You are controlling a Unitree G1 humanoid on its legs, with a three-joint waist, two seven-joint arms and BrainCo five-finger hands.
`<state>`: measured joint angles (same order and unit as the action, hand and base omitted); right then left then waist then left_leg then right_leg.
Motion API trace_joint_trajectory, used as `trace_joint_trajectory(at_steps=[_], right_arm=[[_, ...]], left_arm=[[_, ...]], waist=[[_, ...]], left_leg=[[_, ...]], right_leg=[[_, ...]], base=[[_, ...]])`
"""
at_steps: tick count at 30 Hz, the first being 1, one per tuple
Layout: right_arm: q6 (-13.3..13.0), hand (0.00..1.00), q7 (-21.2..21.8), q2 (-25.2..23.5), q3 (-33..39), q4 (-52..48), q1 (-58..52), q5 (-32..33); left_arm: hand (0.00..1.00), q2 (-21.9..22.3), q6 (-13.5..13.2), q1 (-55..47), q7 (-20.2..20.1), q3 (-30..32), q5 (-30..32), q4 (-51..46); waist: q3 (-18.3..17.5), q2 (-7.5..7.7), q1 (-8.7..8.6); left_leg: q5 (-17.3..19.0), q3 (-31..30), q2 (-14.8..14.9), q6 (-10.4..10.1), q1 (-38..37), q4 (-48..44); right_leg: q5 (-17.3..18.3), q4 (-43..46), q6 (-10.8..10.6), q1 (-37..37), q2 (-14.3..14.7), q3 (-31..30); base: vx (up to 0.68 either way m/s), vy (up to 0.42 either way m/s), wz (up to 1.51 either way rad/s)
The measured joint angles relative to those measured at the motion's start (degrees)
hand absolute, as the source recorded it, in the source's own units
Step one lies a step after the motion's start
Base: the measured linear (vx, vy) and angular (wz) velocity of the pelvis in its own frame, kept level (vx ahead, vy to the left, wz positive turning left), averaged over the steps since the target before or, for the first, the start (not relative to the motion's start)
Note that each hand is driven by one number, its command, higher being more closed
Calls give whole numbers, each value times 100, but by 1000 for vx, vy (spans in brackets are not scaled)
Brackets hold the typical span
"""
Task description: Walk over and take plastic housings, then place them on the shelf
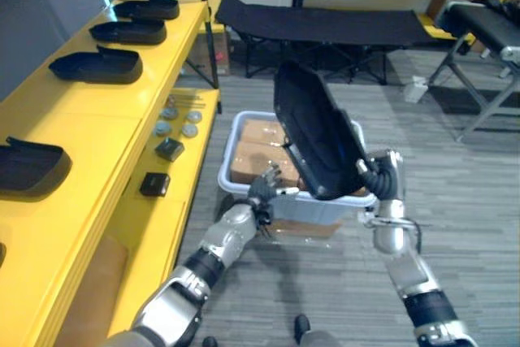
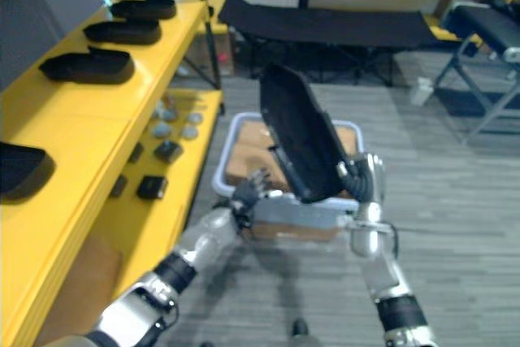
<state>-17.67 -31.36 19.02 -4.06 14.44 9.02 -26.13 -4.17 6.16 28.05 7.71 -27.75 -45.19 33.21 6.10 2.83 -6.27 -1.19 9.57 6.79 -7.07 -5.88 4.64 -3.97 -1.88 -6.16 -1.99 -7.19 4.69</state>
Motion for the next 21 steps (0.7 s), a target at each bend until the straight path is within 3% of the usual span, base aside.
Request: trace_joint_trajectory(at_steps=[8, 14, 21], right_arm=[[-224, 100, 2, -200, -41, 26, -215, -2], [-230, 100, -1, -393, -180, 28, -215, 6], [-230, 100, 21, -653, -406, 85, -214, 125]], left_arm=[[0, 26, 24, -156, 66, -2, -202, 12], [0, 23, 190, -246, 316, 34, -60, 316], [0, 29, 209, -356, 317, 78, 22, 664]], waist=[[-54, 49, 2], [-56, 57, 1], [-47, 147, 73]], left_leg=[[-40, -38, -2, -6, -3, 28], [-65, -61, -15, -8, -7, 29], [-94, -99, -38, 2, -8, 34]], right_leg=[[-13, 7, -25, -8, -6, 9], [-44, -26, -41, -37, -14, 65], [-128, -187, -51, -161, -34, 157]], base=[[0, 0, 0], [-1, 0, 1], [-1, -3, 6]])
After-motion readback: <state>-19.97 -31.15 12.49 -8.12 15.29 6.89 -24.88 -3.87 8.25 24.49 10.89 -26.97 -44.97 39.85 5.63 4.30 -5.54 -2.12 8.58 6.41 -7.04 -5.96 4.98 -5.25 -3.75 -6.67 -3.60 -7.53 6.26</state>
